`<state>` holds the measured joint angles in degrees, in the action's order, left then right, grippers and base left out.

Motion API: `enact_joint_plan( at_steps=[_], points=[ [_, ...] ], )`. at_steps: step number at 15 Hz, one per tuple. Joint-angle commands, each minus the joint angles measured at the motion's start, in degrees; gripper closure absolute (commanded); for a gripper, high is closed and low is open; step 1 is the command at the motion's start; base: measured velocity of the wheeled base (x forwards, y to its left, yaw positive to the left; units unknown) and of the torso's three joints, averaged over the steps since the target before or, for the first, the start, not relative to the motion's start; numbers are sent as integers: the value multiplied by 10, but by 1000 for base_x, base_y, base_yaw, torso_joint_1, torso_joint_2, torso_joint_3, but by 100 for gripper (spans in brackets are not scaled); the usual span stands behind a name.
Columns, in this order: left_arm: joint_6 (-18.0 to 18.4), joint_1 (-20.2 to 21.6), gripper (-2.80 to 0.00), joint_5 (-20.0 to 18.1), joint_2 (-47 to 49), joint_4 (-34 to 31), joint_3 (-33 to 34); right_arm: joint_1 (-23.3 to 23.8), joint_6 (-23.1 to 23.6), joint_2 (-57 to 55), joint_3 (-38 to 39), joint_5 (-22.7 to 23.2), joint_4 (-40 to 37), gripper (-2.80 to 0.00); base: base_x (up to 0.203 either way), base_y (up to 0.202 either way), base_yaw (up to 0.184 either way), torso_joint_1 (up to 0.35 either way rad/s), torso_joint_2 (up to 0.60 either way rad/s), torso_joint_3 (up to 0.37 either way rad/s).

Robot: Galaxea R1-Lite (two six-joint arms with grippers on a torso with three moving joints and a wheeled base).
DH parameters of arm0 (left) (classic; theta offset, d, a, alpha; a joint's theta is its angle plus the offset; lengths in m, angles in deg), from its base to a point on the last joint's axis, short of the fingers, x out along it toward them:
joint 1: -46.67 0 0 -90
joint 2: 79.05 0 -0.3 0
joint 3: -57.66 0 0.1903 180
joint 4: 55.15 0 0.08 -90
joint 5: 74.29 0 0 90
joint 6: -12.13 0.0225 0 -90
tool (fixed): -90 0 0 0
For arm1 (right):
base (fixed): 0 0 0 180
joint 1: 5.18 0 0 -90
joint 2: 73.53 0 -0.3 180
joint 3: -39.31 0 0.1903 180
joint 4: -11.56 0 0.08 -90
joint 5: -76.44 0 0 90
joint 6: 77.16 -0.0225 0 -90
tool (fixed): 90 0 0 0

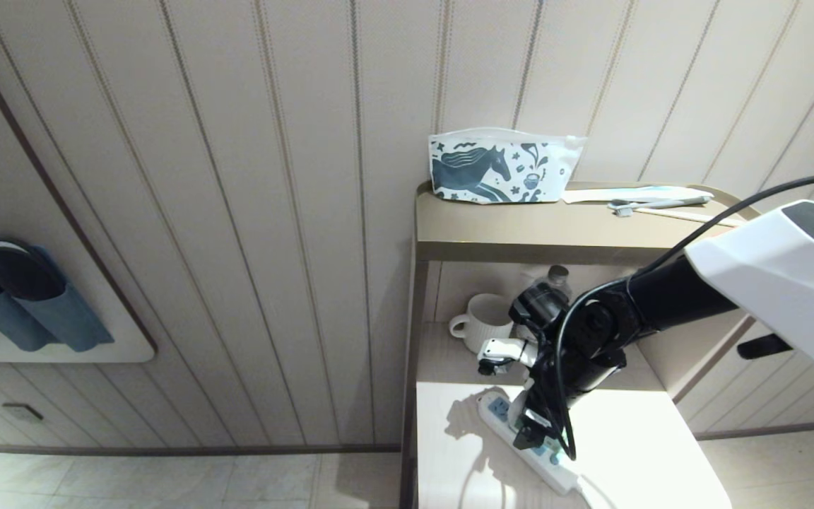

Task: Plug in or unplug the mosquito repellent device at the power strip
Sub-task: Hold the socket with your left hand and unplug it with your right hand

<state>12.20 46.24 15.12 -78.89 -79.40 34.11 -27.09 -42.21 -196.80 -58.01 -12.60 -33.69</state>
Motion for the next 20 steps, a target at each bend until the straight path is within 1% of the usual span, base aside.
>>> enact_joint_plan(
  at_steps=[1, 5, 6, 7, 13, 17, 18, 19, 20],
  points=[
    [0, 0, 0, 0, 0, 0, 0, -1, 1, -23, -15, 0, -1, -280, 0, 0, 0, 0, 0, 0],
    [-1, 0, 0, 0, 0, 3, 0, 0, -1, -36, -29, 0, 1, -280, 0, 0, 0, 0, 0, 0],
    [-1, 0, 0, 0, 0, 3, 0, 0, -1, -39, -32, 0, 0, -269, 0, 0, 0, 0, 0, 0],
    [-1, 0, 0, 0, 0, 3, 1, -1, -2, -43, -32, 0, 2, 0, 0, 0, 0, 0, 0, 0],
    [-1, 0, 0, 0, 0, 3, 0, -1, -2, -38, -24, 0, 0, 0, 0, 0, 0, 0, 0, 0],
    [6, 0, 0, 0, 0, 3, 0, -31, -2, -20, -17, -5, -1, 0, 0, 0, 0, 0, 0, 0],
    [10, 0, 0, 3, -1, -2, -2, -47, -2, -15, -14, -6, 0, 0, 0, 0, 0, 0, 0, 0],
    [10, 0, 0, 3, -1, -2, -2, -48, -2, -14, -13, -7, 0, 0, 0, 0, 0, 0, 0, 0],
    [30, 0, 0, -1, 2, -7, -7, -61, -2, -14, -11, -13, 1, 0, 0, 0, 0, 0, 0, 0]
  ],
)
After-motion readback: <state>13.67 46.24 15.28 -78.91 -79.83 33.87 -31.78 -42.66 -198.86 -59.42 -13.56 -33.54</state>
